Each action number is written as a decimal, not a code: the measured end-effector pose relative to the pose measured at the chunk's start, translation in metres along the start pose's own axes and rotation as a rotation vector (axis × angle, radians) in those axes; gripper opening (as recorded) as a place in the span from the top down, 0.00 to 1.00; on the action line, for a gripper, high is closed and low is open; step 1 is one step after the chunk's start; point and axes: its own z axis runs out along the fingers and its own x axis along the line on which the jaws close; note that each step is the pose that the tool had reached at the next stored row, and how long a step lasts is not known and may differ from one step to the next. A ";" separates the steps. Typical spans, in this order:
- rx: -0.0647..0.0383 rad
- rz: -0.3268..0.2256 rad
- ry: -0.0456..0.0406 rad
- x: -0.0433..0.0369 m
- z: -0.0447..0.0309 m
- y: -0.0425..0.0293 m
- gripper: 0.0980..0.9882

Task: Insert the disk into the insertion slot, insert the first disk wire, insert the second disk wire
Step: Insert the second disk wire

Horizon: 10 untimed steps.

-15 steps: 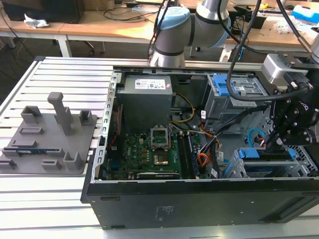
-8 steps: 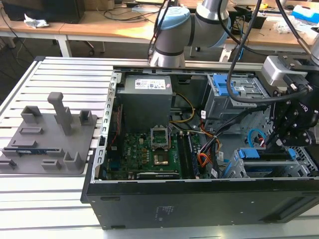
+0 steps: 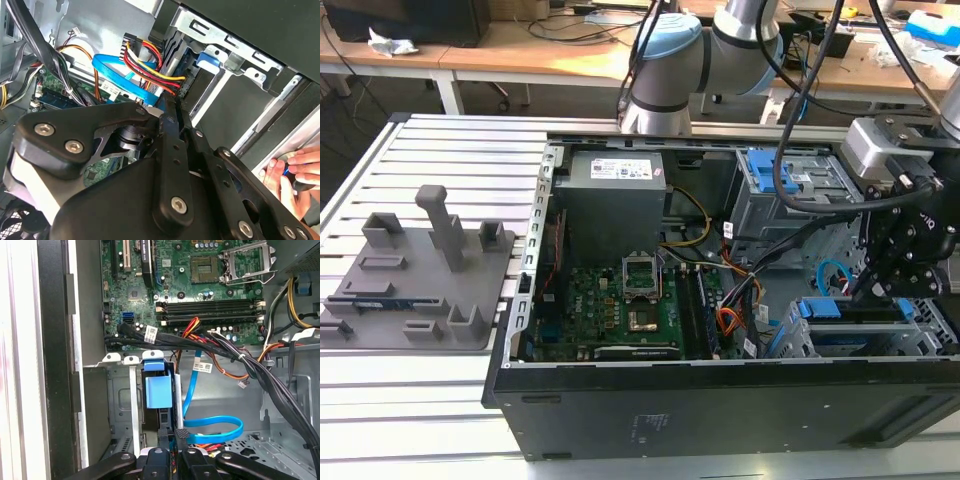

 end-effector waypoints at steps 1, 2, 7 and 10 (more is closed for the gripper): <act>0.000 0.000 0.0001 0.0000 0.0008 0.0000 0.93; 0.000 0.000 0.0001 0.0001 0.0018 0.0000 0.93; 0.000 0.000 0.0003 0.0005 0.0045 -0.0001 0.93; 0.000 0.000 0.0006 0.0011 -0.0163 0.0004 0.78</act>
